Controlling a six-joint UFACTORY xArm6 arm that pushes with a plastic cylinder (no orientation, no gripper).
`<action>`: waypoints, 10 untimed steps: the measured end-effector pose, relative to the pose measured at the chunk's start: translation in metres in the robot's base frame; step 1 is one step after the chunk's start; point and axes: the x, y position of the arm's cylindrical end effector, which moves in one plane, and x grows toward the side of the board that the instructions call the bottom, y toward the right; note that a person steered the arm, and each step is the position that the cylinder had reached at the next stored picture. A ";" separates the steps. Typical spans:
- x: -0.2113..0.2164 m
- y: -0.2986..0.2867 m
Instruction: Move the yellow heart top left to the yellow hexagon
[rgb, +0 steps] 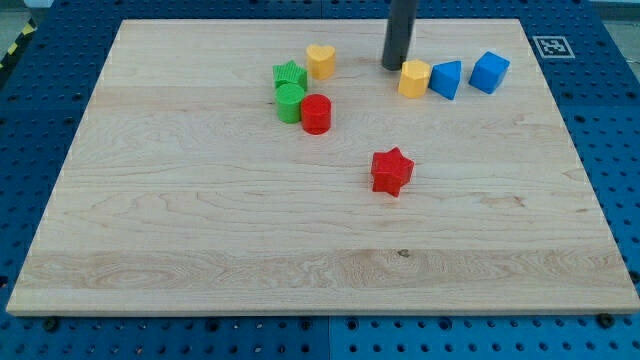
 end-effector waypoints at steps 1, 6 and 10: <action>-0.022 -0.046; 0.034 -0.078; -0.007 -0.065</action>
